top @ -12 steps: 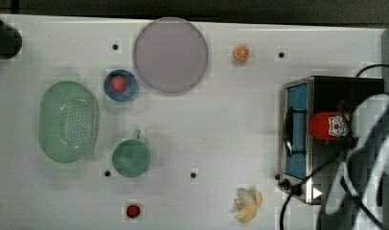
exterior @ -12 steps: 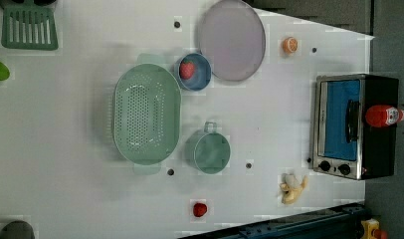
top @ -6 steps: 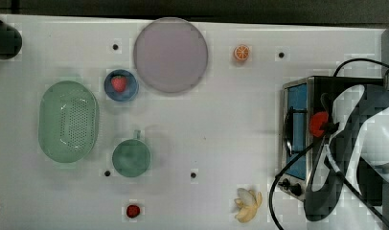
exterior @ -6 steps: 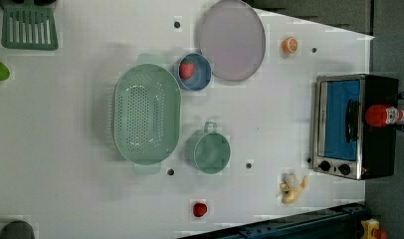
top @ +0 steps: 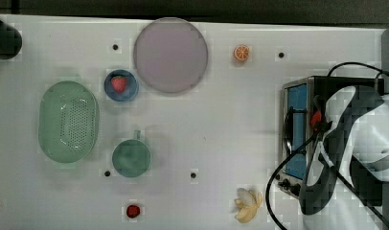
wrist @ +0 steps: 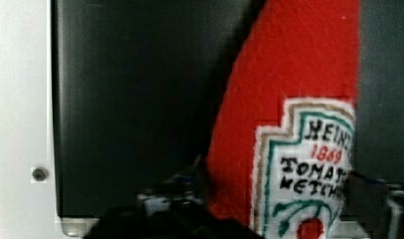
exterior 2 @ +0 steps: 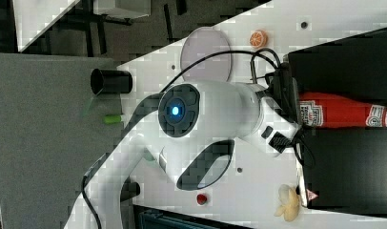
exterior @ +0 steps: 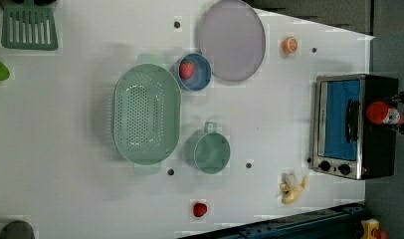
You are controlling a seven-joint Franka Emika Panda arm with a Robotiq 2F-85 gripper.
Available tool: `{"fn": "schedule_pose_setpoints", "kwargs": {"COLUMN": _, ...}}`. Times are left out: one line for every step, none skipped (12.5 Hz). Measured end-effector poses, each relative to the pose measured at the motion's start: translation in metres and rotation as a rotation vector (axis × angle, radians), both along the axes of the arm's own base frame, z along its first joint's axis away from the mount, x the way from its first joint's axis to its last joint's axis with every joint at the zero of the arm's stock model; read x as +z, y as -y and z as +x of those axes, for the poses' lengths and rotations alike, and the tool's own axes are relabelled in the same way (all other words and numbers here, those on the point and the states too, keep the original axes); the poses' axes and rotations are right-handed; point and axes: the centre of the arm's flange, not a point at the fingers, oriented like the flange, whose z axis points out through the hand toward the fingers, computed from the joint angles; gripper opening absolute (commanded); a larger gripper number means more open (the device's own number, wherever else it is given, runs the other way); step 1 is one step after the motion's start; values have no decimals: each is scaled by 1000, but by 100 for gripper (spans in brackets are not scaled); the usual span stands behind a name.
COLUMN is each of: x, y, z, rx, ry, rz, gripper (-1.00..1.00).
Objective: Pick Ketchup from oven and place it on table.
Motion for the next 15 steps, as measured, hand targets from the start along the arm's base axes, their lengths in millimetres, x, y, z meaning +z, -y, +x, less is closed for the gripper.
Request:
{"fn": "schedule_pose_setpoints", "kwargs": {"x": -1, "y": -1, "z": 1, "rx": -4, "ry": 10, "rz": -1, "gripper": 26}}
{"fn": "schedule_pose_setpoints", "kwargs": {"x": 4, "y": 0, "z": 0, "rx": -5, "ry": 16, "rz": -8, "gripper": 26}}
{"fn": "schedule_pose_setpoints", "kwargs": {"x": 11, "y": 3, "z": 0, "rx": -4, "ry": 24, "rz": -21, "gripper": 26}}
{"fn": "schedule_pose_setpoints", "kwargs": {"x": 19, "y": 4, "z": 3, "rx": 2, "ry": 32, "rz": -31, "gripper": 26}}
{"fn": "schedule_pose_setpoints", "kwargs": {"x": 24, "y": 4, "z": 6, "rx": 9, "ry": 34, "rz": -37, "gripper": 26}}
{"fn": "schedule_pose_setpoints", "kwargs": {"x": 30, "y": 3, "z": 6, "rx": 18, "ry": 26, "rz": -38, "gripper": 26}}
{"fn": "schedule_pose_setpoints", "kwargs": {"x": 39, "y": 0, "z": 6, "rx": 31, "ry": 26, "rz": -40, "gripper": 26}}
{"fn": "schedule_pose_setpoints", "kwargs": {"x": 52, "y": -2, "z": 7, "rx": 46, "ry": 39, "rz": -56, "gripper": 26}}
{"fn": "schedule_pose_setpoints", "kwargs": {"x": 70, "y": -10, "z": 7, "rx": 64, "ry": 57, "rz": -45, "gripper": 26}}
{"fn": "schedule_pose_setpoints", "kwargs": {"x": 92, "y": -23, "z": 4, "rx": 96, "ry": 50, "rz": -30, "gripper": 26}}
{"fn": "schedule_pose_setpoints", "kwargs": {"x": 117, "y": -39, "z": 2, "rx": 144, "ry": 38, "rz": -47, "gripper": 26}}
{"fn": "schedule_pose_setpoints", "kwargs": {"x": 140, "y": -58, "z": 4, "rx": 186, "ry": 46, "rz": -39, "gripper": 26}}
{"fn": "schedule_pose_setpoints", "kwargs": {"x": 160, "y": -83, "z": 5, "rx": 235, "ry": 49, "rz": -8, "gripper": 26}}
{"fn": "schedule_pose_setpoints", "kwargs": {"x": 177, "y": -114, "z": 9, "rx": 290, "ry": 52, "rz": 19, "gripper": 26}}
{"fn": "schedule_pose_setpoints", "kwargs": {"x": 190, "y": -151, "z": 14, "rx": 359, "ry": 40, "rz": 48, "gripper": 26}}
